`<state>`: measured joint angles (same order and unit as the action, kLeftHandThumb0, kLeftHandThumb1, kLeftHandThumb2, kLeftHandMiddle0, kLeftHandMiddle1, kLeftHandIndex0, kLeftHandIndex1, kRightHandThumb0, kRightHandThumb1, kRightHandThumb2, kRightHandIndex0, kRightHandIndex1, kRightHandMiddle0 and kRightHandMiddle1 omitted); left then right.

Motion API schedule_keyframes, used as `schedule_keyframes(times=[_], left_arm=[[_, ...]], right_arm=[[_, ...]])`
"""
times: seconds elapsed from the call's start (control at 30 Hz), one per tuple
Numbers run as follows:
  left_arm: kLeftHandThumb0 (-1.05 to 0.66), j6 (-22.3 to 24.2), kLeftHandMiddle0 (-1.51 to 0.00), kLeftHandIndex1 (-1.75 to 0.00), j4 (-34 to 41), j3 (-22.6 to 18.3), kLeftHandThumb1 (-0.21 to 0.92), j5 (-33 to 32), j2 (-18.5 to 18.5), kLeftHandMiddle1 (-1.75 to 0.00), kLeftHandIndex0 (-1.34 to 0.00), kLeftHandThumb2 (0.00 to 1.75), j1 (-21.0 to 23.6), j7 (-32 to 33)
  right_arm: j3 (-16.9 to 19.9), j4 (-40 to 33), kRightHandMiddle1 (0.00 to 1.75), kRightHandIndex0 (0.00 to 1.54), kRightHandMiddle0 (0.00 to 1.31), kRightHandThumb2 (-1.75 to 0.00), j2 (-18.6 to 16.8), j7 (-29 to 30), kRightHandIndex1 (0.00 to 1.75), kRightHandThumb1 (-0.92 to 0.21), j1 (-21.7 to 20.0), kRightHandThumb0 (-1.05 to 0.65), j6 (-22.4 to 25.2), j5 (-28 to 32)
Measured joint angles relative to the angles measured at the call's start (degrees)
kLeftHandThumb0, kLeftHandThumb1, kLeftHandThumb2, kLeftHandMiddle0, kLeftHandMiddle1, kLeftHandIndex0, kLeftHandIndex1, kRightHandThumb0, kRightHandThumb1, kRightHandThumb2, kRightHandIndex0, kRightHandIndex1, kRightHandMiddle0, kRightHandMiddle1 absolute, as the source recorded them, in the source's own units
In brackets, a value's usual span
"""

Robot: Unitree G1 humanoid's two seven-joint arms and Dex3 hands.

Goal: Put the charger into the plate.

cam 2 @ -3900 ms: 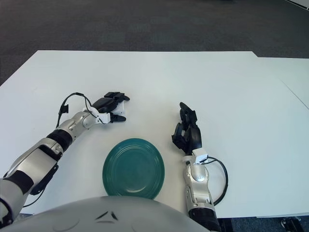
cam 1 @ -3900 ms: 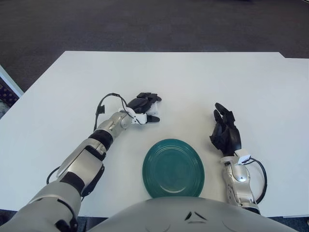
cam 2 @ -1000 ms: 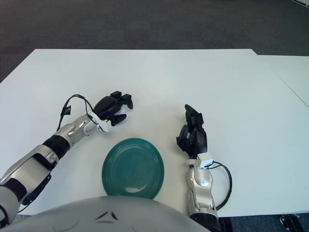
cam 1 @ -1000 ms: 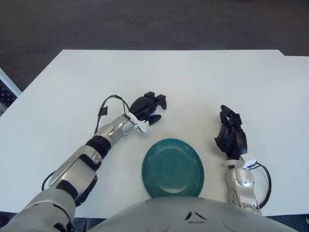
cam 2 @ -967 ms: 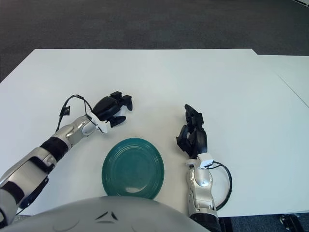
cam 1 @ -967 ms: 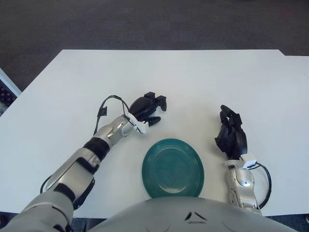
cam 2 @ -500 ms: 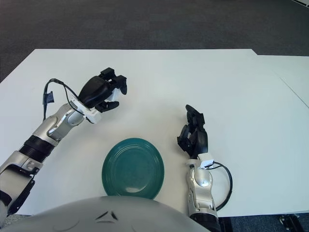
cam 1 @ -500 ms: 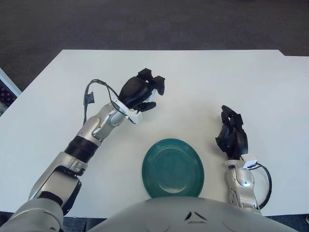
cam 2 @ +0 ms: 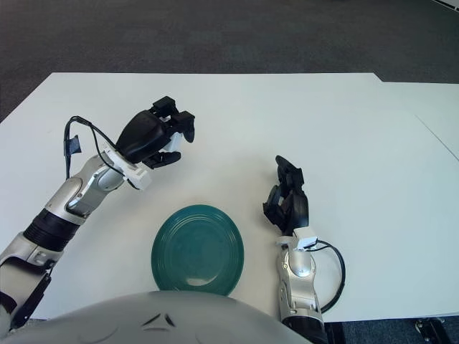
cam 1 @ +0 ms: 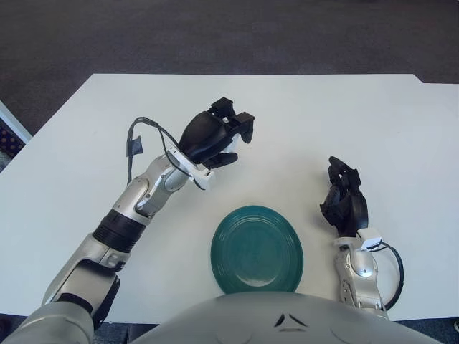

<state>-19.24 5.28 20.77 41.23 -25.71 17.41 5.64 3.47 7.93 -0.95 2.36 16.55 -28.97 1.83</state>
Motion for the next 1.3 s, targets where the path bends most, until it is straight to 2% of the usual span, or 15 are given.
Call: schedule_keyframes(times=[0.27,0.5,0.7,0.9,1.07,1.3], left_arm=[[0.0,-0.4,-0.8,-1.75,6.1,0.2,0.04,-0.1,0.7,-1.73,-0.61,1.63,-2.9,-4.2],[0.0,0.6,-0.81,-1.75,17.5,3.0,0.03,-0.3,2.2,-1.72,-0.61,1.64,-9.7,-11.1],[0.0,0.0,-0.83,-1.75,21.7,5.0,0.01,-0.5,3.2,-1.71,-0.62,1.65,-13.6,-15.7],[0.0,-2.3,-0.84,-1.75,24.1,4.9,0.01,-1.8,2.0,-1.71,-0.62,1.66,-16.1,-17.6],[0.0,-3.7,-0.81,-1.75,26.8,5.6,0.05,-3.7,0.0,-1.73,-0.58,1.63,-17.4,-22.5],[0.0,-2.8,-0.78,-1.75,32.3,6.7,0.12,-8.0,-1.3,-1.71,-0.53,1.54,-22.0,-27.9]], right_arm=[[0.0,0.0,0.73,0.25,0.0,-0.92,0.1,-0.1,0.0,-0.92,0.0,-0.85,-0.5,0.0],[-0.2,0.1,0.72,0.25,0.0,-0.92,0.2,0.0,0.0,-0.92,-0.1,-0.85,-0.6,-0.1],[-0.4,0.1,0.74,0.26,0.0,-0.91,0.2,0.2,0.01,-0.92,-0.1,-0.84,-0.3,-0.4],[-0.7,0.1,0.74,0.29,0.0,-0.92,0.2,2.4,0.02,-0.92,-0.2,-0.84,-0.1,-2.0],[-1.1,-0.1,0.7,0.27,0.0,-0.93,0.2,3.0,0.0,-0.92,-0.2,-0.84,0.8,-2.9],[-1.8,-0.7,0.7,0.25,0.0,-0.94,0.1,3.6,0.0,-0.92,-0.1,-0.86,2.1,-4.5]])
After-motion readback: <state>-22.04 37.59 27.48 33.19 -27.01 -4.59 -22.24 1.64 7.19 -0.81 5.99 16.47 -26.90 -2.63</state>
